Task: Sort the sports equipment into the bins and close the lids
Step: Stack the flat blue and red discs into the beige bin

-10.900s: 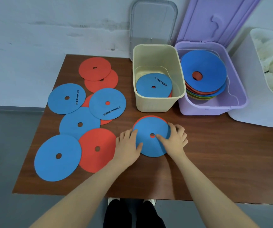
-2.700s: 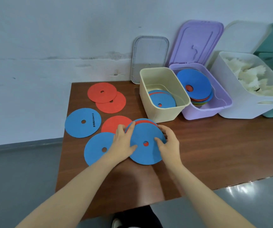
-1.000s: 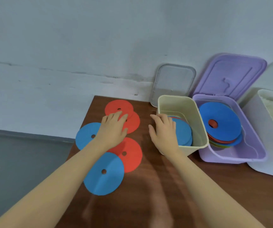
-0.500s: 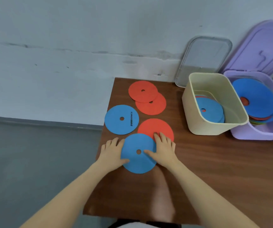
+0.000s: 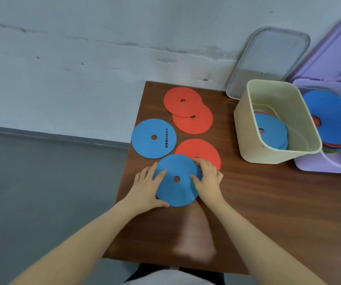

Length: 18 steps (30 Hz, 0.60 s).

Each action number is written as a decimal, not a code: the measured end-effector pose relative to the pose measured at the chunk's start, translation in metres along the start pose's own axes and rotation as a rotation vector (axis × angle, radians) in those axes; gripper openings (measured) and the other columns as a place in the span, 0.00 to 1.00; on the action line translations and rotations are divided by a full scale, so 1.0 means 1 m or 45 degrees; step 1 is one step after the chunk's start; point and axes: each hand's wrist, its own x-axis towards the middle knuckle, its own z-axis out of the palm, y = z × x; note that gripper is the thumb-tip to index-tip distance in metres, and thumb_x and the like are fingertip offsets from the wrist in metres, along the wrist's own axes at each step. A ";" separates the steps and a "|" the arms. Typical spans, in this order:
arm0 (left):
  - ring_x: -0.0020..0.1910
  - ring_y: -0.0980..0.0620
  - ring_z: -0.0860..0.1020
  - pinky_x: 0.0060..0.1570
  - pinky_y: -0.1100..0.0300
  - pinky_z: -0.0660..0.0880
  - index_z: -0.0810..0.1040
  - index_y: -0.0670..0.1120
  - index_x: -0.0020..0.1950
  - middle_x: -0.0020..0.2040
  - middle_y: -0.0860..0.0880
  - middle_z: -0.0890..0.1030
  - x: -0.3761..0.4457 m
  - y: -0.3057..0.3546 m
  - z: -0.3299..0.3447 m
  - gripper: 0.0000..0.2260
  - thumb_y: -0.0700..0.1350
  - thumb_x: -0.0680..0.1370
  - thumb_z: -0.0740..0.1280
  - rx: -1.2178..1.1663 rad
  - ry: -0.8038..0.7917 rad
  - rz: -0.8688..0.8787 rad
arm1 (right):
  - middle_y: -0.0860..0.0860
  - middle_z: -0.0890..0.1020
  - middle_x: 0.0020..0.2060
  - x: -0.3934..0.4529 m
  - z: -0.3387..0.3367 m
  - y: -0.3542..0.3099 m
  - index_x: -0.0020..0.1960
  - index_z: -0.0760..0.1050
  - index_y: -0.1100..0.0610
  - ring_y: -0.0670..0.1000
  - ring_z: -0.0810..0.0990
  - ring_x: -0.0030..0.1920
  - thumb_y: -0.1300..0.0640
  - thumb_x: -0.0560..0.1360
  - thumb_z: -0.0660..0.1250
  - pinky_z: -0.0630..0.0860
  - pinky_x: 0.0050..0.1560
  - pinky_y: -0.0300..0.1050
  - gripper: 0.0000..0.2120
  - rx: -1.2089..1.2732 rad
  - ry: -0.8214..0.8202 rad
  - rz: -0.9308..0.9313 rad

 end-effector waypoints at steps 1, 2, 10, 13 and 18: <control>0.75 0.44 0.46 0.72 0.49 0.48 0.48 0.51 0.76 0.77 0.44 0.44 0.002 0.004 0.000 0.43 0.63 0.70 0.68 -0.014 0.034 0.015 | 0.45 0.73 0.55 0.003 -0.004 0.002 0.63 0.70 0.48 0.50 0.69 0.58 0.61 0.71 0.68 0.52 0.53 0.42 0.22 0.020 0.036 -0.017; 0.75 0.44 0.48 0.72 0.51 0.48 0.48 0.50 0.76 0.77 0.44 0.45 0.006 0.008 0.000 0.42 0.62 0.71 0.67 -0.021 0.071 0.029 | 0.44 0.73 0.53 0.006 -0.007 0.005 0.62 0.70 0.48 0.49 0.69 0.57 0.62 0.70 0.68 0.52 0.51 0.41 0.22 0.032 0.069 -0.028; 0.74 0.44 0.51 0.71 0.51 0.53 0.48 0.48 0.76 0.76 0.43 0.51 0.050 0.043 -0.007 0.38 0.58 0.75 0.65 -0.162 0.171 -0.103 | 0.53 0.71 0.59 0.039 -0.035 0.039 0.67 0.67 0.54 0.56 0.68 0.60 0.59 0.75 0.65 0.59 0.61 0.52 0.21 -0.105 0.132 0.243; 0.75 0.44 0.48 0.72 0.50 0.51 0.46 0.47 0.77 0.76 0.43 0.50 0.060 0.052 -0.008 0.38 0.58 0.76 0.63 -0.145 0.114 -0.121 | 0.57 0.66 0.63 0.040 -0.033 0.045 0.71 0.63 0.57 0.59 0.65 0.61 0.52 0.76 0.64 0.60 0.63 0.55 0.25 -0.236 0.073 0.379; 0.74 0.44 0.44 0.71 0.47 0.50 0.46 0.52 0.76 0.76 0.45 0.45 0.068 0.064 -0.004 0.40 0.57 0.73 0.67 -0.257 0.055 -0.217 | 0.54 0.63 0.64 0.038 -0.026 0.040 0.71 0.62 0.52 0.59 0.62 0.62 0.51 0.73 0.67 0.58 0.63 0.54 0.28 -0.123 -0.006 0.405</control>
